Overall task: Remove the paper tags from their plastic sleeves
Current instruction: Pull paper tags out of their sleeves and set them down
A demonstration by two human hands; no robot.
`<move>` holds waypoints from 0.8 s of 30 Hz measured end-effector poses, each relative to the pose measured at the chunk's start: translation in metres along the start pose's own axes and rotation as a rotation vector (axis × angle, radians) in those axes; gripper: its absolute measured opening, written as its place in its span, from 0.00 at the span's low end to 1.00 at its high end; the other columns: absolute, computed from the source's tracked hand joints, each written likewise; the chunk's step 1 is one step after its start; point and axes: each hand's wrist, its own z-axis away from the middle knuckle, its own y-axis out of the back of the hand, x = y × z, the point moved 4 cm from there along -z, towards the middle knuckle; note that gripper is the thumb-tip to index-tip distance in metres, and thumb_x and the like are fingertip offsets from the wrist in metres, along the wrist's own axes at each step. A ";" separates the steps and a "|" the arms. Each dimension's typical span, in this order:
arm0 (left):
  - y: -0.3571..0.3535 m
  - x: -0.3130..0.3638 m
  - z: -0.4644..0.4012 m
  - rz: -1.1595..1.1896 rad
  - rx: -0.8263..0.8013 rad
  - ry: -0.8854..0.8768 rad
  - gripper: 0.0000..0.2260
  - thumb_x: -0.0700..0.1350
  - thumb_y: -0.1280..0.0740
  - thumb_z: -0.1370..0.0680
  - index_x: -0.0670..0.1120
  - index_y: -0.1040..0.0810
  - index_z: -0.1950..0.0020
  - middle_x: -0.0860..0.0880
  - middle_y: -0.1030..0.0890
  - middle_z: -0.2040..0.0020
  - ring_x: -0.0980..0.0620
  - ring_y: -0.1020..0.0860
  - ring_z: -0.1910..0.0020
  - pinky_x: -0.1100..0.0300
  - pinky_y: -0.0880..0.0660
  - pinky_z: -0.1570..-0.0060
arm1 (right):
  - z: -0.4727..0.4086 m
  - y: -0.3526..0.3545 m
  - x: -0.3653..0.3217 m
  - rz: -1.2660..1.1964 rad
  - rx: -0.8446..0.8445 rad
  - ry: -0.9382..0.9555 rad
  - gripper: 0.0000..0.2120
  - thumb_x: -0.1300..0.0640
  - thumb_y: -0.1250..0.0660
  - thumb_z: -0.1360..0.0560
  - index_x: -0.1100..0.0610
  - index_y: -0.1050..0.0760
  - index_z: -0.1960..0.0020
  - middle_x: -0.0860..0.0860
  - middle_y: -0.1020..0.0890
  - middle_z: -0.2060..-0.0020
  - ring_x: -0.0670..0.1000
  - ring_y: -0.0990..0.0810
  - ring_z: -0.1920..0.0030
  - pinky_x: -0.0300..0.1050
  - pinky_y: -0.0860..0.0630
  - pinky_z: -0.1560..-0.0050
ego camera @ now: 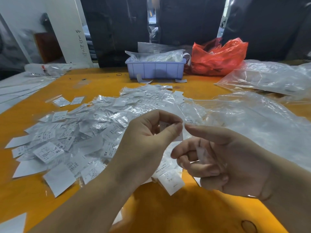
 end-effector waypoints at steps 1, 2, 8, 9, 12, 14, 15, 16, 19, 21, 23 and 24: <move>0.000 0.000 0.000 -0.005 0.004 -0.012 0.03 0.52 0.29 0.26 0.56 0.17 0.55 0.50 0.18 0.64 0.57 0.27 0.70 0.66 0.28 0.68 | 0.001 0.000 -0.001 -0.005 0.012 0.013 0.23 0.40 0.30 0.30 0.62 0.20 0.51 0.52 0.23 0.64 0.43 0.36 0.77 0.34 0.43 0.80; 0.000 0.001 0.000 -0.013 0.001 -0.023 0.02 0.51 0.28 0.26 0.55 0.16 0.55 0.51 0.18 0.64 0.57 0.26 0.69 0.67 0.28 0.67 | 0.001 -0.001 -0.002 0.000 0.039 0.042 0.22 0.41 0.30 0.30 0.61 0.20 0.53 0.52 0.24 0.66 0.43 0.36 0.77 0.34 0.43 0.80; -0.007 0.005 0.001 -0.042 -0.079 -0.044 0.06 0.53 0.29 0.28 0.56 0.16 0.53 0.50 0.16 0.59 0.44 0.18 0.57 0.42 0.20 0.54 | 0.004 0.006 -0.016 0.242 0.425 0.366 0.08 0.50 0.26 0.31 0.54 0.19 0.59 0.51 0.26 0.67 0.45 0.38 0.75 0.36 0.43 0.77; -0.008 0.005 0.001 -0.042 -0.081 -0.044 0.06 0.52 0.29 0.28 0.56 0.16 0.53 0.50 0.16 0.59 0.45 0.18 0.57 0.42 0.20 0.54 | 0.005 0.006 -0.018 0.224 0.438 0.388 0.07 0.52 0.25 0.32 0.54 0.20 0.60 0.51 0.27 0.67 0.45 0.39 0.75 0.36 0.43 0.77; -0.009 0.003 0.001 -0.032 -0.101 -0.019 0.05 0.51 0.29 0.28 0.55 0.16 0.54 0.49 0.16 0.60 0.46 0.18 0.57 0.44 0.20 0.54 | 0.008 0.006 -0.022 0.169 0.449 0.428 0.07 0.55 0.29 0.34 0.58 0.22 0.59 0.51 0.29 0.68 0.45 0.40 0.75 0.36 0.43 0.79; -0.009 0.001 0.001 -0.035 -0.119 0.001 0.03 0.49 0.28 0.27 0.54 0.16 0.54 0.49 0.16 0.60 0.46 0.18 0.58 0.47 0.20 0.54 | 0.008 0.007 -0.023 0.155 0.428 0.447 0.08 0.57 0.29 0.34 0.59 0.23 0.57 0.50 0.29 0.69 0.45 0.40 0.75 0.35 0.42 0.79; -0.010 0.001 0.001 -0.031 -0.129 0.011 0.02 0.48 0.27 0.26 0.54 0.16 0.54 0.48 0.16 0.60 0.44 0.18 0.57 0.46 0.20 0.54 | 0.008 0.007 -0.023 0.150 0.415 0.453 0.09 0.57 0.29 0.35 0.59 0.24 0.57 0.51 0.30 0.70 0.45 0.40 0.75 0.35 0.42 0.79; -0.010 0.000 0.001 -0.026 -0.135 0.021 0.02 0.47 0.27 0.25 0.53 0.16 0.54 0.45 0.16 0.59 0.41 0.19 0.57 0.45 0.21 0.54 | 0.008 0.007 -0.024 0.144 0.400 0.457 0.09 0.58 0.28 0.35 0.59 0.24 0.57 0.51 0.31 0.70 0.45 0.40 0.76 0.35 0.41 0.80; -0.010 -0.001 0.001 -0.020 -0.135 0.031 0.01 0.47 0.28 0.25 0.52 0.16 0.55 0.46 0.17 0.60 0.45 0.20 0.62 0.52 0.20 0.60 | 0.007 0.006 -0.024 0.137 0.331 0.459 0.10 0.60 0.27 0.38 0.60 0.22 0.59 0.50 0.32 0.74 0.44 0.39 0.78 0.34 0.40 0.81; -0.008 -0.001 0.000 -0.004 -0.136 0.041 0.02 0.50 0.27 0.25 0.53 0.16 0.56 0.48 0.18 0.64 0.54 0.25 0.69 0.62 0.27 0.69 | 0.006 0.005 -0.024 0.156 0.304 0.450 0.10 0.60 0.26 0.38 0.61 0.21 0.58 0.50 0.31 0.74 0.44 0.38 0.78 0.34 0.39 0.81; -0.007 0.000 0.000 0.000 -0.129 0.051 0.05 0.55 0.28 0.26 0.54 0.17 0.56 0.47 0.20 0.65 0.57 0.27 0.70 0.66 0.31 0.69 | 0.007 0.007 -0.024 0.207 0.322 0.444 0.11 0.58 0.26 0.38 0.62 0.20 0.59 0.50 0.32 0.75 0.44 0.39 0.78 0.35 0.40 0.80; -0.005 0.001 0.000 0.003 -0.121 0.052 0.06 0.56 0.30 0.28 0.55 0.17 0.57 0.48 0.20 0.64 0.59 0.26 0.69 0.67 0.29 0.68 | 0.008 0.007 -0.024 0.241 0.339 0.437 0.10 0.57 0.25 0.39 0.61 0.20 0.60 0.50 0.33 0.76 0.45 0.40 0.78 0.35 0.40 0.80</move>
